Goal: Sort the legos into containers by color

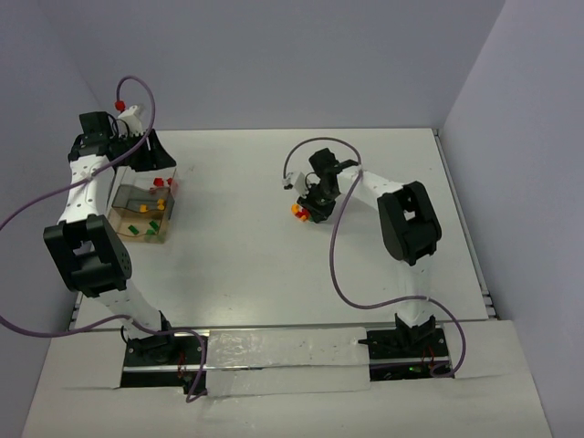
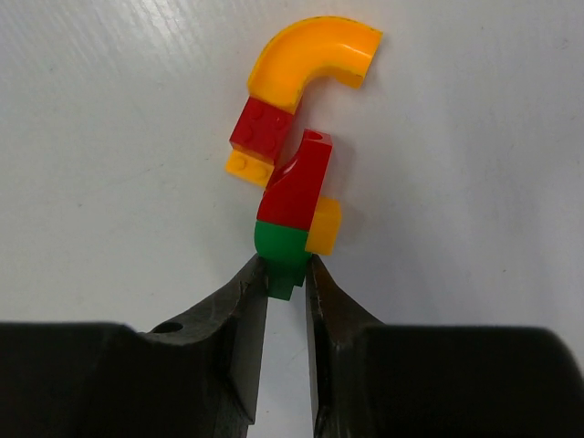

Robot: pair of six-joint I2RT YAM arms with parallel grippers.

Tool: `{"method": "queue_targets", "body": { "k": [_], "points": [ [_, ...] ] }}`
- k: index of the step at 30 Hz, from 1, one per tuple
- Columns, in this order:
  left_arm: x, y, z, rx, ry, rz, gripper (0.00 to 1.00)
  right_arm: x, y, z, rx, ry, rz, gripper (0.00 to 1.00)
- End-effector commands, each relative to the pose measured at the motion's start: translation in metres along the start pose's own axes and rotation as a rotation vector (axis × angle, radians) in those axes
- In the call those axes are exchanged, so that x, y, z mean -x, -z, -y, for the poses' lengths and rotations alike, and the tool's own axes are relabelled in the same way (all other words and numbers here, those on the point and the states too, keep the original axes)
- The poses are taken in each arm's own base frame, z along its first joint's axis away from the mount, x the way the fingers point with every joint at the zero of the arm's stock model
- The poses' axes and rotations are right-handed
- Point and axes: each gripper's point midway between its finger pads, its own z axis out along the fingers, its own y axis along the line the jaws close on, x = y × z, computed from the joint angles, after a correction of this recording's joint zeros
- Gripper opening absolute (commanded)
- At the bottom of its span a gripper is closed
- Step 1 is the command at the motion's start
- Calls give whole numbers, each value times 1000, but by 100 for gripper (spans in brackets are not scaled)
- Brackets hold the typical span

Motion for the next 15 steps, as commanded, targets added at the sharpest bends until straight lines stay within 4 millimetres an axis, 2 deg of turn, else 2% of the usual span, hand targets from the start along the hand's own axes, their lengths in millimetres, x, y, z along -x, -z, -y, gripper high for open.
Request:
{"method": "queue_targets", "body": {
  "k": [1, 4, 7, 8, 11, 12, 15],
  "points": [
    [10, 14, 16, -28, -23, 48, 55, 33, 40, 9, -118, -101, 133, 0],
    [9, 13, 16, -24, -22, 51, 55, 46, 52, 11, -160, -168, 182, 0],
    [10, 14, 16, -18, -16, 58, 55, 64, 59, -11, -137, -219, 219, 0],
    [10, 14, 15, -17, -12, 59, 55, 70, 56, -26, -122, -218, 227, 0],
    [11, 13, 15, -17, -8, 62, 55, 77, 46, -54, -98, -186, 227, 0],
    [12, 14, 16, -17, -9, 64, 55, 77, 36, -69, -85, -169, 217, 0],
    [13, 15, 16, -14, -9, 66, 55, 75, 17, -88, -61, -158, 179, 0]
  ]
}}
